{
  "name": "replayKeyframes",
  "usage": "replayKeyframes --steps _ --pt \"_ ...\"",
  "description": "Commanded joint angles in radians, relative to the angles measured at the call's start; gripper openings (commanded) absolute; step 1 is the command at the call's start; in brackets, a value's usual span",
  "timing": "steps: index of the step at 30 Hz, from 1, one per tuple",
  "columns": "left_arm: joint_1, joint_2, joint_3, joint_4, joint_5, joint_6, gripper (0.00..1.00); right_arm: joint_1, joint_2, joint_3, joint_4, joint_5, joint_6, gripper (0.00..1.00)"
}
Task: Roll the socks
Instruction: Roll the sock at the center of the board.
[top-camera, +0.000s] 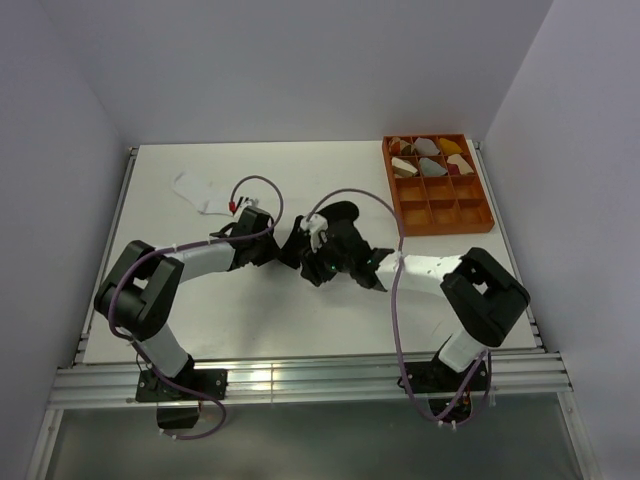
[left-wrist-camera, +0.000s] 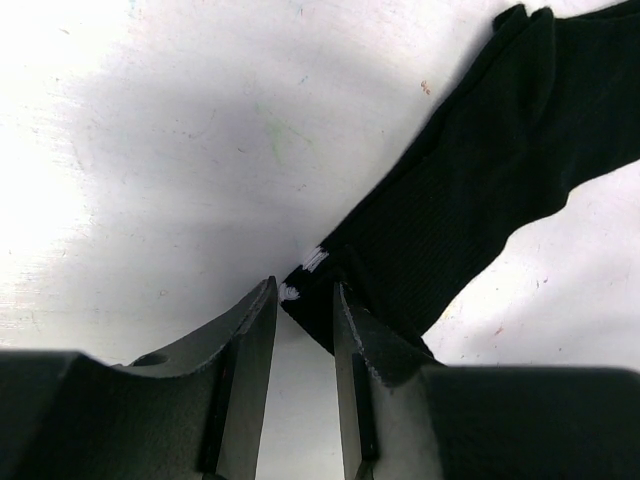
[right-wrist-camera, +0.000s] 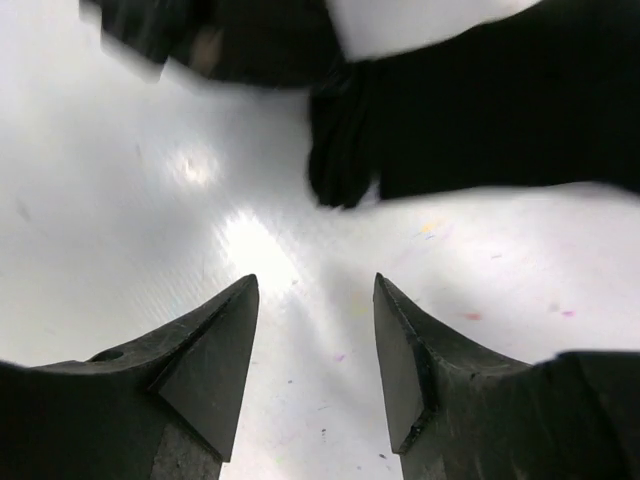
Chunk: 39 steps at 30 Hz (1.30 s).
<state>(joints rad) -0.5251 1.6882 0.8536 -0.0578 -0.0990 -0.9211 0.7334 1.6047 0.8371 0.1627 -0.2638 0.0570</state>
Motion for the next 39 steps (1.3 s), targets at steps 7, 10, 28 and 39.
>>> replayKeyframes --steps 7,10,28,39 --pt "-0.004 0.062 -0.018 -0.16 0.015 0.113 0.35 0.222 0.012 -0.128 0.357 0.397 -0.227 0.61" --pt "-0.004 0.068 -0.007 -0.158 0.035 0.128 0.35 0.262 0.035 -0.135 0.432 0.458 -0.24 0.63" --pt "0.022 0.068 0.013 -0.191 0.077 0.165 0.36 0.31 0.196 -0.081 0.54 0.552 -0.359 0.63" --pt "0.025 0.07 0.016 -0.195 0.087 0.168 0.36 0.308 0.276 -0.032 0.558 0.577 -0.394 0.62"
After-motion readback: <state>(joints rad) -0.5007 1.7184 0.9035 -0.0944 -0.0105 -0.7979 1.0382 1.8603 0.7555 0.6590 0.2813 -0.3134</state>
